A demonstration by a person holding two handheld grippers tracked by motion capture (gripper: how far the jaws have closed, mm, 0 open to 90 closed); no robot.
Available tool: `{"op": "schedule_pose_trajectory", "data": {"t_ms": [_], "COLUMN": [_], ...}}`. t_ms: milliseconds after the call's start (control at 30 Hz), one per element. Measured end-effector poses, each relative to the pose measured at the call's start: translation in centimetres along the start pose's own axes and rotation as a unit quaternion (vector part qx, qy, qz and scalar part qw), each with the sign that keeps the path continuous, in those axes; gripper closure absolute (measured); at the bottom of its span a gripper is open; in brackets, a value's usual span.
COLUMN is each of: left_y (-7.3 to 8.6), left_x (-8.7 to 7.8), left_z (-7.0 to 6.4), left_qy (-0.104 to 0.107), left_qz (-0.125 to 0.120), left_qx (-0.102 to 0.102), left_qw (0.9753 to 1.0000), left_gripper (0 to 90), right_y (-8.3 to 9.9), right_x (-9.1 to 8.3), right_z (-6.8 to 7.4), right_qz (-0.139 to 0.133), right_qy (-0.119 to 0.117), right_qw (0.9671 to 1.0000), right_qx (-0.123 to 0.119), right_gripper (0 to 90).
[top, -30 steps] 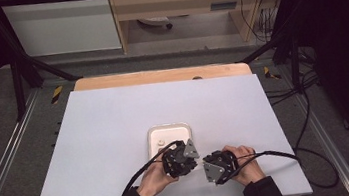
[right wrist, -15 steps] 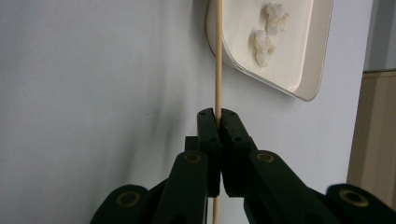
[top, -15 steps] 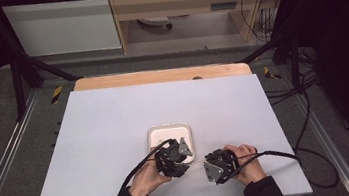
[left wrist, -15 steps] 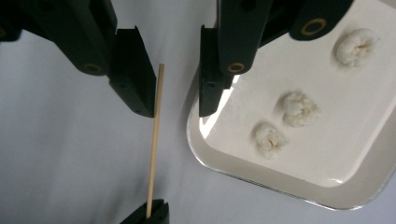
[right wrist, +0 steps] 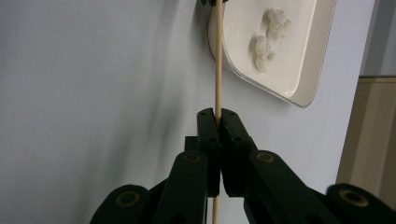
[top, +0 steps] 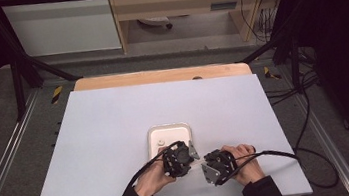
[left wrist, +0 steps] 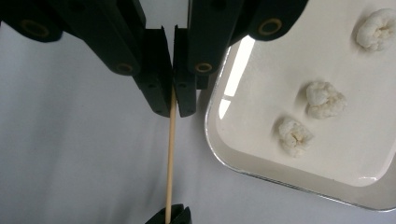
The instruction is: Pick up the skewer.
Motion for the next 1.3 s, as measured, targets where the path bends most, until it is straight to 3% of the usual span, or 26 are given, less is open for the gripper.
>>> {"op": "schedule_pose_trajectory", "data": {"t_ms": [100, 333, 467, 600, 700, 867, 967, 1067, 1167, 1267, 1300], "left_y": [0.0, 0.1, 0.9, 1.7, 2.4, 3.6, 4.2, 4.7, 5.2, 5.6, 5.6], "left_x": [0.0, 0.0, -0.2, -0.5, -0.6, -1.0, -1.4, -1.9, -2.3, -2.7, -2.7], "left_z": [-0.1, -0.2, -0.1, 0.2, 0.3, 0.4, 0.5, 0.5, 0.5, 0.6, 0.6], "left_qy": [0.002, 0.0, 0.0, 0.002, 0.001, -0.001, -0.006, -0.011, -0.02, -0.029, -0.029], "left_qz": [-0.001, -0.012, -0.02, -0.032, -0.038, -0.053, -0.068, -0.082, -0.102, -0.123, -0.123], "left_qx": [0.004, 0.001, -0.013, -0.031, -0.05, -0.085, -0.106, -0.131, -0.157, -0.186, -0.186], "left_qw": [1.0, 0.9999, 0.9997, 0.999, 0.998, 0.995, 0.992, 0.988, 0.9822, 0.9744, 0.9744], "left_gripper": [87.6, 88.3, 88.4, 88.3, 88.3, 88.2, 88.2, 88.2, 88.1, 88.2, 88.2], "right_y": [-0.1, -0.1, 0.3, 1.1, 1.7, 2.7, 3.4, 3.9, 4.1, 4.1, 4.0], "right_x": [0.0, -0.2, -0.6, -1.1, -1.3, -1.3, -1.2, -1.1, -1.1, -1.2, -1.2], "right_z": [-0.1, -0.2, -0.3, -0.7, -0.9, -0.8, -0.7, -0.6, -0.6, -0.6, -0.7], "right_qz": [0.002, -0.008, -0.023, -0.052, -0.076, -0.108, -0.122, -0.133, -0.15, -0.162, -0.167], "right_qy": [0.001, 0.005, 0.001, 0.007, 0.012, -0.001, 0.0, -0.005, -0.008, -0.009, -0.011], "right_qw": [1.0, 1.0, 0.9986, 0.9923, 0.9844, 0.9661, 0.9512, 0.9371, 0.9221, 0.9096, 0.905], "right_qx": [-0.009, 0.002, 0.047, 0.112, 0.159, 0.234, 0.284, 0.323, 0.357, 0.382, 0.391], "right_gripper": [88.5, 84.0, 71.0, 58.0, 50.9, 43.3, 34.9, 31.0, 25.4, 20.4, 19.0]}}
Point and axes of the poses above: each handheld gripper's, and its own axes: x roughly forward along the jaws, y roughly out of its underside, z roughly to its left, the point moved 9 cm from there along x, roughly forward along the jaws, and after that the axes turned 15 degrees about -y, right-handed, at the moved point
